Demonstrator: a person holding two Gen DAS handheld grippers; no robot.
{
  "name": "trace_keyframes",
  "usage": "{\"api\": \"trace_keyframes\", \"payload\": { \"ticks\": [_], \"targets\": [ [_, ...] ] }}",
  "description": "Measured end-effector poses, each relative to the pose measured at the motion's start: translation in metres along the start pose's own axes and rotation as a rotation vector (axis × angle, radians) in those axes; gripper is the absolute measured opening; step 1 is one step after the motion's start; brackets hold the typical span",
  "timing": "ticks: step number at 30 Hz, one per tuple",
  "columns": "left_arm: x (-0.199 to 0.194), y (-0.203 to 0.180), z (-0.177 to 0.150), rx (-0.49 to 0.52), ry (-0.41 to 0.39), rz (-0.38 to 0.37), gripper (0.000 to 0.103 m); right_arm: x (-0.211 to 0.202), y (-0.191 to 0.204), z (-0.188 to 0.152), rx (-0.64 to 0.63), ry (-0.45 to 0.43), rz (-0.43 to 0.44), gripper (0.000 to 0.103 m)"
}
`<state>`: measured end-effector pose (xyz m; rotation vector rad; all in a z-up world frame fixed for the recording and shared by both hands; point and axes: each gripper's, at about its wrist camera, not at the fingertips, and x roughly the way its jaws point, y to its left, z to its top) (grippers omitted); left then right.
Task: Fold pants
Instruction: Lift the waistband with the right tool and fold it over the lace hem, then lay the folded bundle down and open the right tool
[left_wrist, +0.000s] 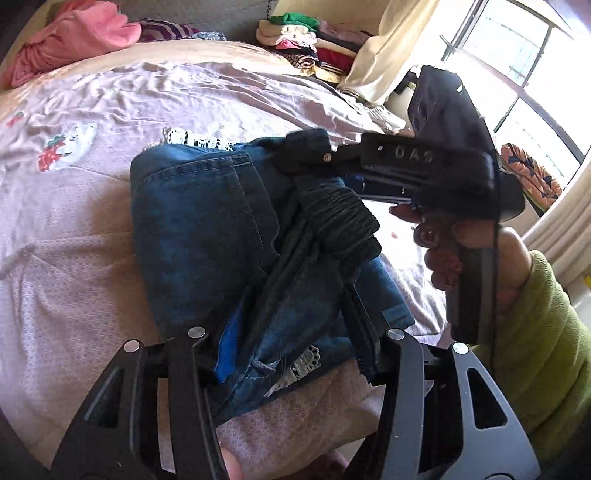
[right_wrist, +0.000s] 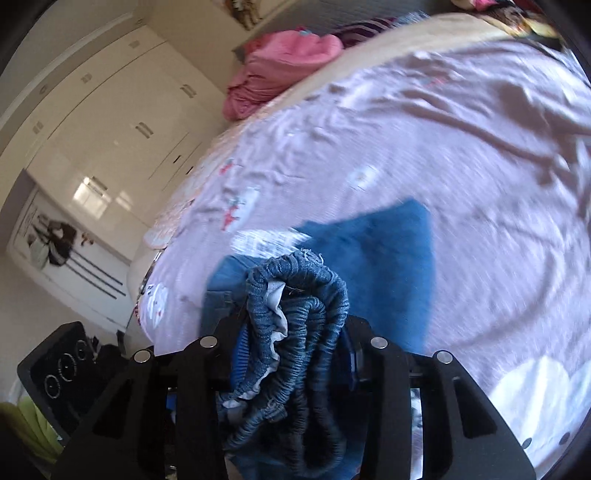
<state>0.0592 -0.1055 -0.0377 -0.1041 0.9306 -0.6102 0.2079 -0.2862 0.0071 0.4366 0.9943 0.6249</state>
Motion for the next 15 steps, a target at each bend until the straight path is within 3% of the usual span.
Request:
{"api": "trace_keyframes", "payload": {
  "ticks": [6,9,12,15],
  "targets": [
    [0.003,-0.001,-0.002,0.007,0.011,-0.003,0.05,0.003,-0.003,-0.008,0.005,0.0,-0.049,0.047],
    [0.002,-0.001,-0.001,0.004,0.012,-0.004,0.052,-0.002,0.005,-0.008,-0.018,-0.008,-0.082,0.054],
    [-0.001,-0.003,-0.001,-0.001,0.012,-0.003,0.054,-0.012,0.01,-0.007,-0.01,-0.015,-0.096,0.072],
    [-0.005,-0.005,-0.002,-0.003,0.011,0.004,0.055,-0.025,0.014,-0.005,-0.008,-0.044,-0.1,0.074]
  ]
}}
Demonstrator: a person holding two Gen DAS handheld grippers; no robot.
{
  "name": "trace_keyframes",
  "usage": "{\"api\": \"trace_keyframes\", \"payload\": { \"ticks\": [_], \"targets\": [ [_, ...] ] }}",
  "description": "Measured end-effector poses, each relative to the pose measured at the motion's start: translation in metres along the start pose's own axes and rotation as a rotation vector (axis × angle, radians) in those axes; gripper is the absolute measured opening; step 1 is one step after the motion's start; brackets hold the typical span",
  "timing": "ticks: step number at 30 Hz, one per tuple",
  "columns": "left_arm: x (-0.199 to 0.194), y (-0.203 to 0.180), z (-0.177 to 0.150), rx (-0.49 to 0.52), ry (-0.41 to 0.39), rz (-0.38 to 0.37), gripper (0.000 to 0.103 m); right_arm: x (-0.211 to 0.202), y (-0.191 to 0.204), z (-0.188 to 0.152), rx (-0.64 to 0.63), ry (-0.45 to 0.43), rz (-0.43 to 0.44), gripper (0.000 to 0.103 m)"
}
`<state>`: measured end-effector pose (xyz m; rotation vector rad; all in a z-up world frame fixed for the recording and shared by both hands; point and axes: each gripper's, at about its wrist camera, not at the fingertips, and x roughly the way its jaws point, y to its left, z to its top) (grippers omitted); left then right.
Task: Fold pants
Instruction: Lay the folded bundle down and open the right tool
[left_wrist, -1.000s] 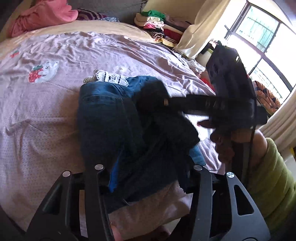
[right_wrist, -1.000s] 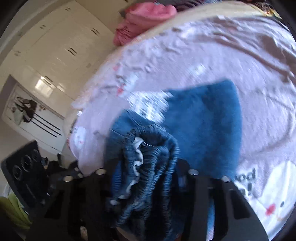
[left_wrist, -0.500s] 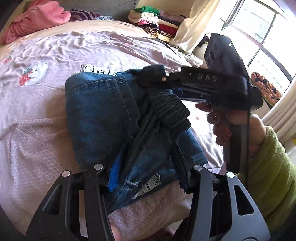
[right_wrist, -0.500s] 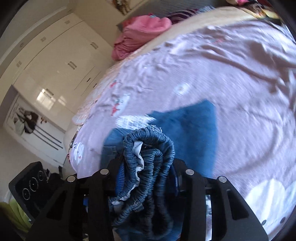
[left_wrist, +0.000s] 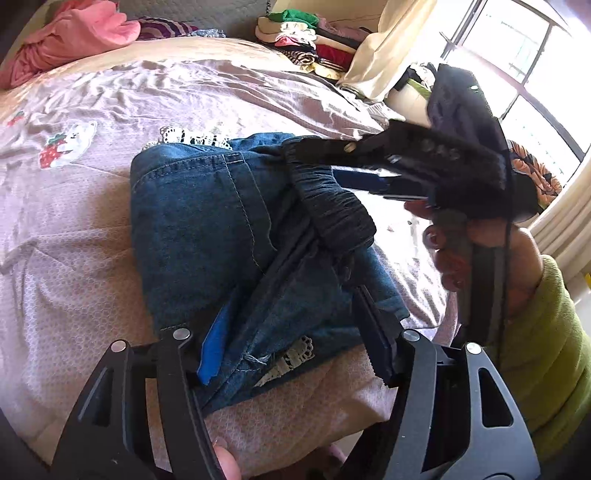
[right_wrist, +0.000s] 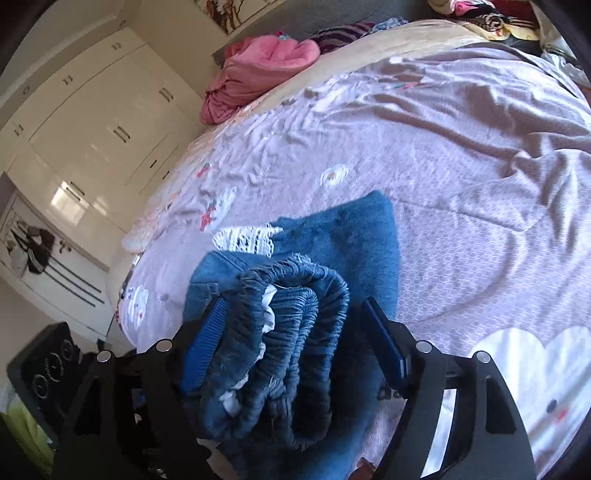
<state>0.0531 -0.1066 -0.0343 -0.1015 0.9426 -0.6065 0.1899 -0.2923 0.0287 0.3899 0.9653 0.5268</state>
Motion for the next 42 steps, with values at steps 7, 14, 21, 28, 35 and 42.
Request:
{"api": "trace_keyframes", "payload": {
  "ticks": [7,14,21,28,35,42],
  "targets": [
    [-0.011,-0.001,-0.001,-0.005,-0.018,0.008,0.061,-0.028,0.014,0.001,-0.021,-0.05,-0.003,0.083],
    [-0.023,-0.003,0.0,-0.001,-0.044,0.015,0.067,-0.047,0.033,-0.006,-0.056,-0.082,-0.008,0.084],
    [-0.037,-0.002,0.001,-0.005,-0.068,0.027,0.074,-0.062,0.043,-0.013,-0.078,-0.102,-0.016,0.084],
    [-0.056,0.013,0.005,-0.044,-0.104,0.071,0.087,-0.077,0.056,-0.023,-0.145,-0.127,-0.044,0.084],
    [-0.062,0.044,0.007,-0.106,-0.111,0.17,0.089,-0.063,0.081,-0.046,-0.323,-0.071,-0.078,0.067],
    [-0.05,0.053,0.007,-0.125,-0.075,0.209,0.089,-0.021,0.083,-0.06,-0.418,0.021,-0.17,0.036]
  ]
}}
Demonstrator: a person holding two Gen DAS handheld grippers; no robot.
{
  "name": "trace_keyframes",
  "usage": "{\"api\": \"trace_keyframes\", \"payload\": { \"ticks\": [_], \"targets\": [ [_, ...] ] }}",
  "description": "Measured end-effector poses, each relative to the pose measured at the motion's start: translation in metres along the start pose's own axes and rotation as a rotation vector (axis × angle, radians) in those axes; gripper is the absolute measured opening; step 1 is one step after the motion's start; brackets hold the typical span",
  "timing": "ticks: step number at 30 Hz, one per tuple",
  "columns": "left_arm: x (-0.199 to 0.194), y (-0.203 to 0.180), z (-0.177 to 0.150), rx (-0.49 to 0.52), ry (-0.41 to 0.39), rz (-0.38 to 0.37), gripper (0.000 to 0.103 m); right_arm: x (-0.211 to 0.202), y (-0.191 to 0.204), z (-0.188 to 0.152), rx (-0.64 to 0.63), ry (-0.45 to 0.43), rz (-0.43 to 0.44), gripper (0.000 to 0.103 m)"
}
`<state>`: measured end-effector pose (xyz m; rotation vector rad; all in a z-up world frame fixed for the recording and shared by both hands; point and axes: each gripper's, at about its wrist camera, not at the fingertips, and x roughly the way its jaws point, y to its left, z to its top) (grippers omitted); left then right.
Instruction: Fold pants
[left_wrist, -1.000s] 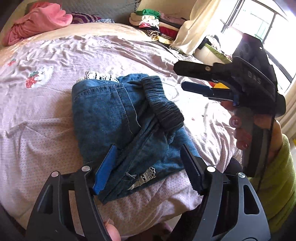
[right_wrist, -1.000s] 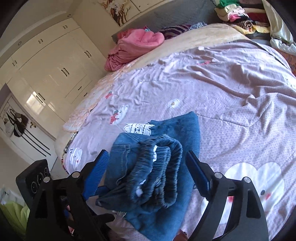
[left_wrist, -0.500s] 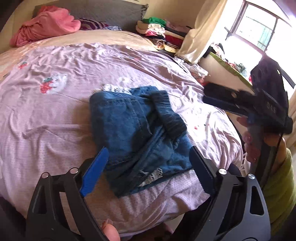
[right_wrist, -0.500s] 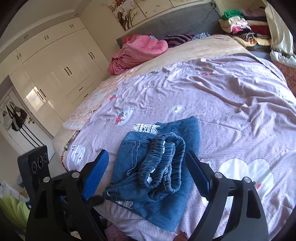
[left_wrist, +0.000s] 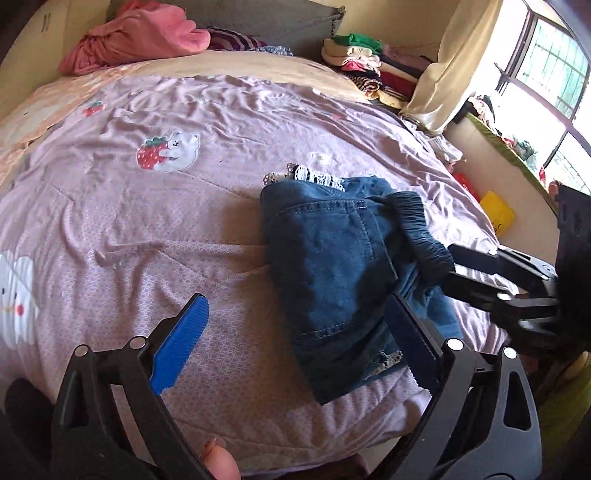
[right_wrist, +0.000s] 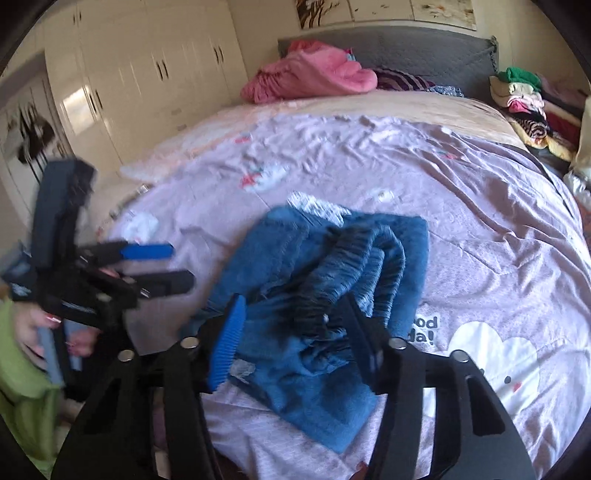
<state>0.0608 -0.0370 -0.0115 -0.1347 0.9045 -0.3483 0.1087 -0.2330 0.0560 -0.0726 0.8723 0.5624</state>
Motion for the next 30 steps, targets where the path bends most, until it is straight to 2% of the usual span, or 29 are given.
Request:
{"api": "trace_keyframes", "payload": {
  "ticks": [2,5,8,12,18,24,30],
  "targets": [
    [0.003,0.0,-0.002,0.002,0.009,0.004,0.089,0.006,-0.002,-0.005,-0.002,0.017,0.016,0.01],
    [0.007,0.0,-0.003,0.005,0.018,0.007,0.089,-0.003,-0.006,-0.013,0.028,-0.004,0.073,0.009],
    [0.013,-0.001,-0.003,0.007,0.027,0.012,0.089,-0.008,-0.008,-0.022,0.024,0.0,0.041,0.009],
    [0.021,-0.003,-0.003,0.01,0.039,0.018,0.089,0.001,-0.013,-0.033,0.065,0.012,0.058,0.009],
    [0.024,-0.005,-0.004,0.022,0.049,0.029,0.089,-0.005,-0.015,-0.034,0.112,-0.018,0.085,0.016],
    [0.019,-0.01,0.001,0.04,0.027,0.028,0.089,-0.028,-0.017,-0.028,0.13,-0.076,0.069,0.027],
    [0.016,-0.013,0.006,0.046,0.013,0.024,0.089,-0.04,-0.022,-0.019,0.144,-0.111,0.017,0.047]
  ]
}}
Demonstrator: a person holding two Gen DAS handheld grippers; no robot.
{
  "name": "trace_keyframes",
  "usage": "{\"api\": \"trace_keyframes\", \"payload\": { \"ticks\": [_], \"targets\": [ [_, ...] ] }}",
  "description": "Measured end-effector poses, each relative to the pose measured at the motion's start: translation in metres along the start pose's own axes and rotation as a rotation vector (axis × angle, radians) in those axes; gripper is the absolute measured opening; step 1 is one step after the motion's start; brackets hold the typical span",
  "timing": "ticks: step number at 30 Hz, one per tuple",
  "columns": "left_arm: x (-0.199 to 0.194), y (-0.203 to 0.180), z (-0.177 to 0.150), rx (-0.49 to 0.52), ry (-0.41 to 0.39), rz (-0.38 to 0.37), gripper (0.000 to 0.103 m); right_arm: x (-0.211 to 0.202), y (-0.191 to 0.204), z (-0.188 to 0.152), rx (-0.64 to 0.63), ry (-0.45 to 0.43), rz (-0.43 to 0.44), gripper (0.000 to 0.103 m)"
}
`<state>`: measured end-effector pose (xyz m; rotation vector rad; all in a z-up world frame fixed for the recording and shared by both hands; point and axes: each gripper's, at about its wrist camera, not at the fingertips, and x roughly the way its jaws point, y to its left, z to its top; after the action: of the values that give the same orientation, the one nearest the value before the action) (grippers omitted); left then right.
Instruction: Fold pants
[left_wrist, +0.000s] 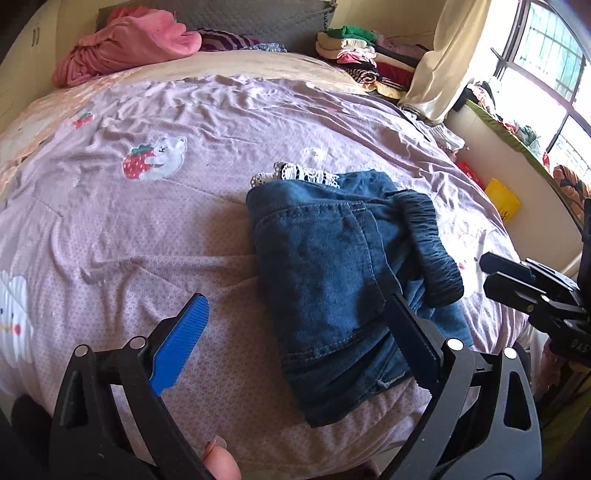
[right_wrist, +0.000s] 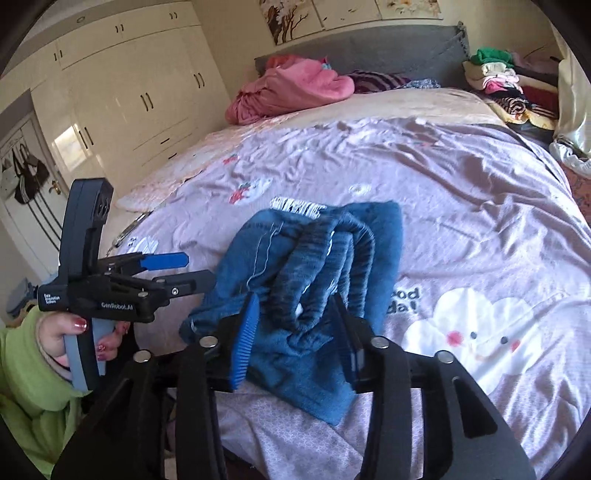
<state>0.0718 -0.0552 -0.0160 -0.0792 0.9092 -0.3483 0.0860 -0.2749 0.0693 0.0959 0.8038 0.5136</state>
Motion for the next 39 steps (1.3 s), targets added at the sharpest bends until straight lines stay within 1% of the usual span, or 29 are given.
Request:
{"api": "trace_keyframes", "payload": {
  "ticks": [1,3,7,14,18,20,26,39],
  "targets": [
    [0.0,0.0,0.001,0.0,-0.001,0.002,0.089,-0.001,-0.002,0.002,0.003,-0.004,-0.015,0.049],
    [0.001,0.0,0.003,0.001,-0.003,0.007,0.09,0.0,-0.005,0.005,0.012,-0.006,-0.033,0.051],
    [0.004,0.0,0.007,0.012,-0.008,0.02,0.09,0.002,-0.016,0.009,0.052,-0.017,-0.063,0.061],
    [0.014,0.0,0.011,0.02,-0.003,0.031,0.09,0.009,-0.035,0.011,0.112,-0.018,-0.114,0.067],
    [0.022,0.001,0.012,0.023,0.007,0.037,0.09,0.019,-0.043,0.01,0.13,0.005,-0.15,0.068],
    [0.026,0.001,0.012,0.023,0.013,0.039,0.09,0.025,-0.047,0.008,0.147,0.017,-0.153,0.068],
    [0.035,0.001,0.011,0.031,0.023,0.05,0.09,0.039,-0.049,0.001,0.163,0.05,-0.142,0.068],
    [0.053,0.004,0.007,0.014,0.047,0.041,0.092,0.052,-0.06,-0.005,0.21,0.076,-0.118,0.068]
  ]
}}
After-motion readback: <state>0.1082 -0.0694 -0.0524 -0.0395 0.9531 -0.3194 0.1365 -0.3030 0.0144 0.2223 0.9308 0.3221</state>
